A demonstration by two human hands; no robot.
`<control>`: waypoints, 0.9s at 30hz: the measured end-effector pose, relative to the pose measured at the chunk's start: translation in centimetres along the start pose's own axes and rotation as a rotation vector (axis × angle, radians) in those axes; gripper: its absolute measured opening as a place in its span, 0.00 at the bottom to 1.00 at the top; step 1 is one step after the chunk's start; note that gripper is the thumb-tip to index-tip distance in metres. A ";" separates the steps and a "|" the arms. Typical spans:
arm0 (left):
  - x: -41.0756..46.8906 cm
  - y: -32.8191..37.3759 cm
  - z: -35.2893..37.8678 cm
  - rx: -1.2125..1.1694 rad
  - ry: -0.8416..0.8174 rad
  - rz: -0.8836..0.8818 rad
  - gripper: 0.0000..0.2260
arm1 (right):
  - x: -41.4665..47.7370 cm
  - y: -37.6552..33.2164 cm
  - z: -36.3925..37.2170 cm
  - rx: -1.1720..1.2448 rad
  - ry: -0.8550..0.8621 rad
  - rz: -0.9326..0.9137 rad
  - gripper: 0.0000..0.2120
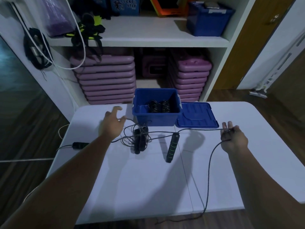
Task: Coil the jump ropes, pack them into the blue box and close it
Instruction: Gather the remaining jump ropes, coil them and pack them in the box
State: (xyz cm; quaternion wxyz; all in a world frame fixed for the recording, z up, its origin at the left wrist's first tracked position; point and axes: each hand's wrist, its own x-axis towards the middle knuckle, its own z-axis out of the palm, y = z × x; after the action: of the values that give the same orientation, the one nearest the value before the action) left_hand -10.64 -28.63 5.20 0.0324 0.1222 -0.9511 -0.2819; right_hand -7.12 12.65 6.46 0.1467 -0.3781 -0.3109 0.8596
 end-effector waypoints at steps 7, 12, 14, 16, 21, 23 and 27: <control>-2.4 2.4 2.9 0.566 -0.410 0.579 0.26 | -0.9 4.3 0.2 -1.268 -0.278 -0.502 0.08; -3.6 2.8 5.4 0.828 -0.323 0.682 0.19 | -1.1 6.1 -1.8 -2.245 -0.555 -0.337 0.33; -3.7 2.5 6.0 0.842 -0.307 0.658 0.18 | -1.1 7.0 -2.7 -2.472 -0.596 -0.309 0.35; -3.7 2.3 6.4 0.797 -0.297 0.630 0.17 | -1.0 8.0 -3.8 -2.603 -0.629 -0.306 0.31; -3.8 2.5 6.8 0.612 -0.292 0.608 0.15 | 0.6 9.9 -5.3 -2.390 -0.624 -0.187 0.21; -4.2 3.0 6.6 0.512 -0.390 0.610 0.14 | 1.1 9.9 -4.8 -2.086 -0.601 -0.091 0.22; -5.1 4.0 6.2 0.450 -0.601 0.662 0.16 | 1.2 8.2 -3.1 -1.641 -0.504 -0.008 0.23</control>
State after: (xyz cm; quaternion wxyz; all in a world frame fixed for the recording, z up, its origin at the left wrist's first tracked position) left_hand -7.37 -20.88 2.24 -0.1825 -0.2690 -0.9433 -0.0669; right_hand -5.78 8.26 -1.08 -0.2438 -0.1612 -0.8590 0.4204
